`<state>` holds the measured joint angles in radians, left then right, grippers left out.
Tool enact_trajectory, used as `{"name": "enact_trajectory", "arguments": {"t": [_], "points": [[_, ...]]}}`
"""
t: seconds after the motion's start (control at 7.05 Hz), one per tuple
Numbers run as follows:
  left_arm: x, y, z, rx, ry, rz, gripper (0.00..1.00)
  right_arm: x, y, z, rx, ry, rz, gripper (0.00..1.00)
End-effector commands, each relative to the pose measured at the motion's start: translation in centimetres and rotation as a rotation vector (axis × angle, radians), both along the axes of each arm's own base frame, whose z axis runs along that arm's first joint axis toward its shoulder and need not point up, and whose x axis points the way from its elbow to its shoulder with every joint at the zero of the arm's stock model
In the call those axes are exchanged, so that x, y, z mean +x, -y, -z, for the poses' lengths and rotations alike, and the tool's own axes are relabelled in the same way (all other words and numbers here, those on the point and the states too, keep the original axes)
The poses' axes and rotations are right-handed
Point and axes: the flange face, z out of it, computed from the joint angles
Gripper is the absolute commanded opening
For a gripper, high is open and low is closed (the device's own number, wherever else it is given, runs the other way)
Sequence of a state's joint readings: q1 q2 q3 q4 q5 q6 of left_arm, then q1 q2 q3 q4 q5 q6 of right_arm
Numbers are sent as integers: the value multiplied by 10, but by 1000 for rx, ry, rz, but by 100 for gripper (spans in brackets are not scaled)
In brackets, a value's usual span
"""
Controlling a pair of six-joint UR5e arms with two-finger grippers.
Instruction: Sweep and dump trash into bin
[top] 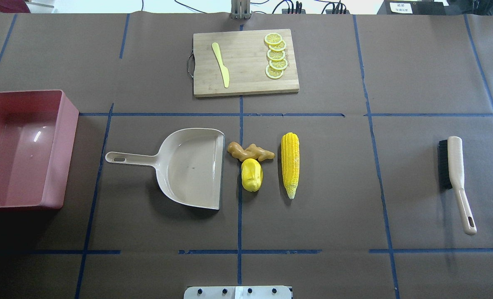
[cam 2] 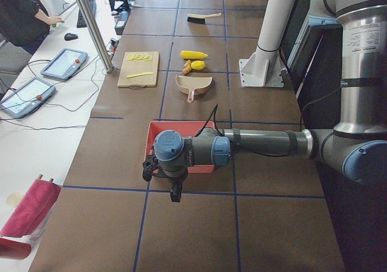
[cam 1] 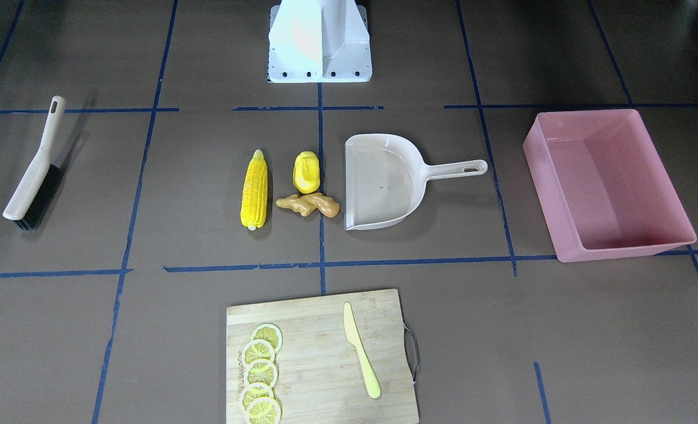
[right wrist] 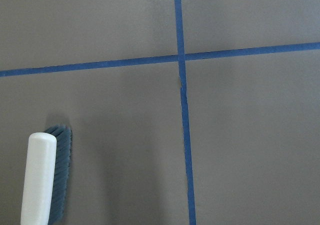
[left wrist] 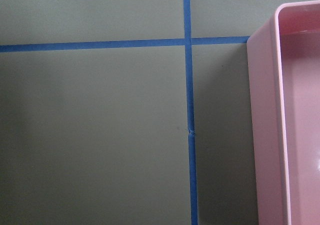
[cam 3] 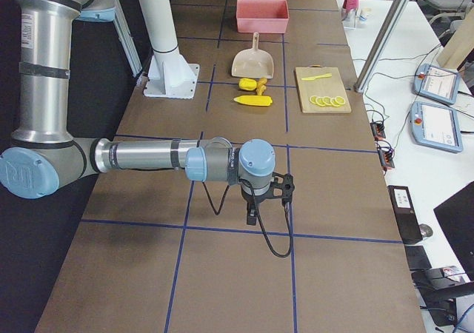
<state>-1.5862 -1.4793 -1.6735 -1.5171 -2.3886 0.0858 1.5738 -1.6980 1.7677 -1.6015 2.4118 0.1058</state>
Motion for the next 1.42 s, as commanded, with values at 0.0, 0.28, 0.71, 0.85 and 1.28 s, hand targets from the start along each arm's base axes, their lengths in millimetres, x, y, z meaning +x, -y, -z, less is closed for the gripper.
{"name": "enact_trajectory", "arguments": {"t": [0.0, 0.28, 0.71, 0.85, 1.28], "points": [[0, 2, 4, 9, 0, 0, 100, 0, -1, -1, -2, -2, 0, 100], [0, 2, 3, 7, 0, 0, 100, 0, -1, -1, -2, -2, 0, 100], [0, 5, 7, 14, -7, -2, 100, 0, 0, 0, -1, -2, -2, 100], [1, 9, 12, 33, 2, -12, 100, 0, 0, 3, 2, -2, -3, 100], [7, 24, 31, 72, -12, -20, 100, 0, 6, 10, 15, -3, -7, 100]]}}
